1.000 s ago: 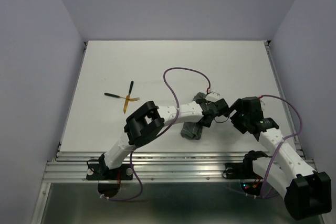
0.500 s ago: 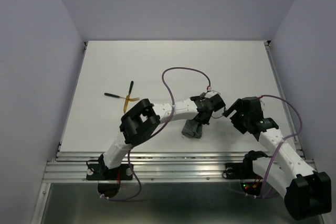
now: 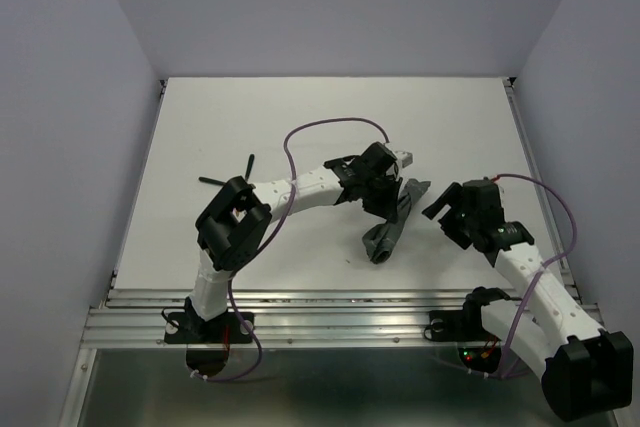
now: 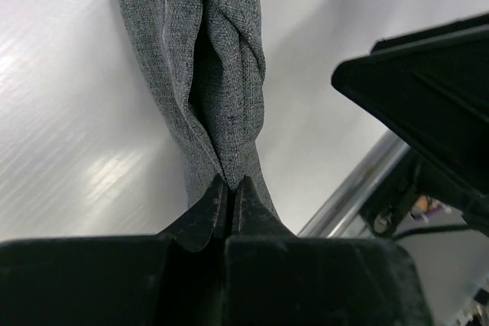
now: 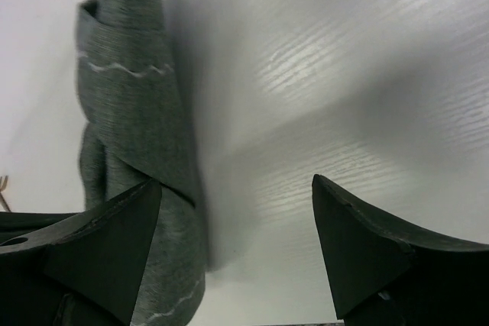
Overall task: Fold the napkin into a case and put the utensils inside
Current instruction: Turn over the smaller rectangle-folded napkin at the center of the board.
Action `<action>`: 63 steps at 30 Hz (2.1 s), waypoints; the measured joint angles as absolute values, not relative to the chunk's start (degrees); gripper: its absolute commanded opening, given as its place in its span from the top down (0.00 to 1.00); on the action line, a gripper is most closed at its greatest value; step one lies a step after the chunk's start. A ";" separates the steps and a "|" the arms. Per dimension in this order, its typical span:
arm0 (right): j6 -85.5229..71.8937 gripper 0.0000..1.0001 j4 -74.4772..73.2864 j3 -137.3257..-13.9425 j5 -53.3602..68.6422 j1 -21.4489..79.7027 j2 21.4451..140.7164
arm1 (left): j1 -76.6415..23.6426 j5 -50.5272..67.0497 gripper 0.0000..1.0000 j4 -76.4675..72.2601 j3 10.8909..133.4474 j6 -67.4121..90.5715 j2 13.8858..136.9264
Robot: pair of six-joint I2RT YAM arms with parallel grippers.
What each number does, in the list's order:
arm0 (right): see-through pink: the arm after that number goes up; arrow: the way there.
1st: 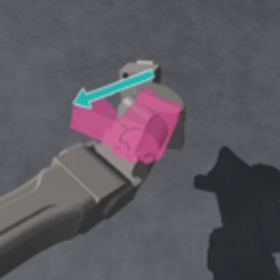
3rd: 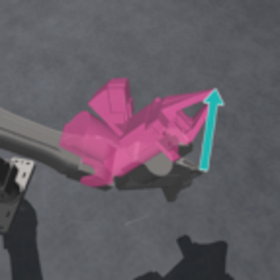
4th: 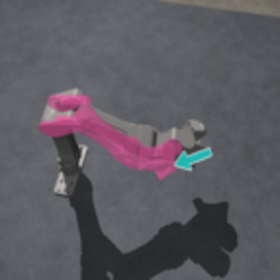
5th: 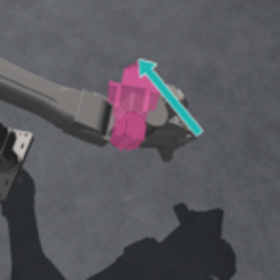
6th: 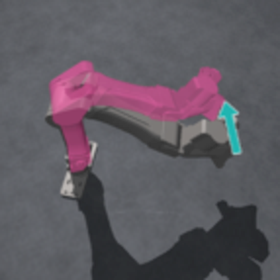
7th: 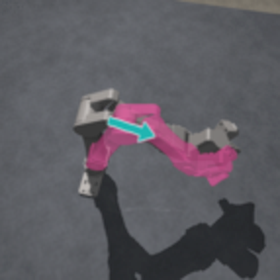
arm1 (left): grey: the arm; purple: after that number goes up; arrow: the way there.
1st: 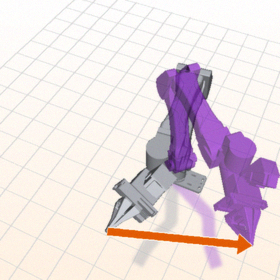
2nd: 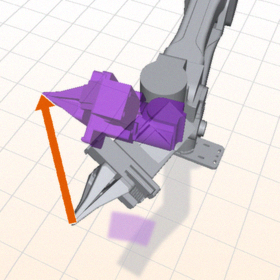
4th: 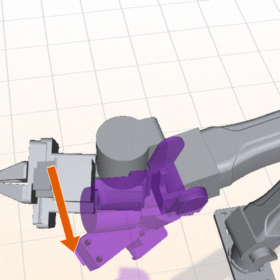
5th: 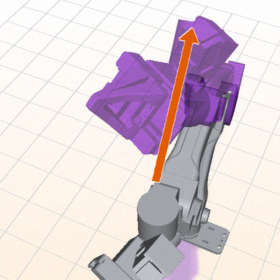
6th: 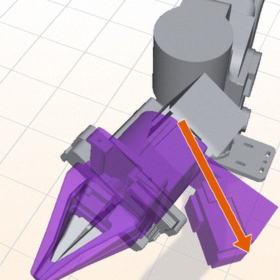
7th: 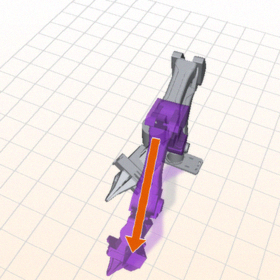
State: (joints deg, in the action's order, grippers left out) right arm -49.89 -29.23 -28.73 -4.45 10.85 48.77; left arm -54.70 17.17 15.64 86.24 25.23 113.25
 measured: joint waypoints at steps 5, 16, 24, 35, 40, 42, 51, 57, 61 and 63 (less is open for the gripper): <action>-48.82 0.16 -29.19 -31.46 -4.01 10.85 48.31 | -54.50 25.89 1.00 12.53 85.27 24.69 113.30; -48.40 0.16 -29.39 -35.31 -3.46 10.85 47.97 | -50.81 43.99 1.00 -1.04 81.58 25.45 117.34; -48.16 0.16 -29.52 -35.44 -3.44 10.85 49.04 | -47.48 50.39 1.00 -8.19 78.26 26.48 121.62; -46.74 0.20 -28.29 -35.51 -0.91 10.83 53.28 | -44.40 52.05 0.68 -11.73 73.45 26.00 121.62; -44.84 0.36 -26.55 -35.53 2.98 10.85 57.98 | -43.35 51.37 0.54 -10.57 72.66 24.82 121.60; -44.14 0.44 -25.58 -35.59 4.69 10.85 59.40 | -42.89 50.70 0.46 -9.69 72.66 23.75 121.60; -41.34 0.83 -21.63 -38.94 10.00 10.85 66.89 | -39.57 43.38 0.40 1.69 73.19 17.26 116.73; -40.66 0.87 -18.33 -40.40 12.58 10.85 73.10 | -38.17 36.51 0.59 8.19 73.73 15.07 110.76; -40.69 0.87 -16.60 -41.15 13.67 10.85 76.82 | -39.03 35.24 0.77 8.91 72.77 15.66 104.57; -40.69 0.88 -15.70 -41.78 14.04 10.85 78.81 | -40.18 35.40 0.81 8.67 71.42 16.80 101.32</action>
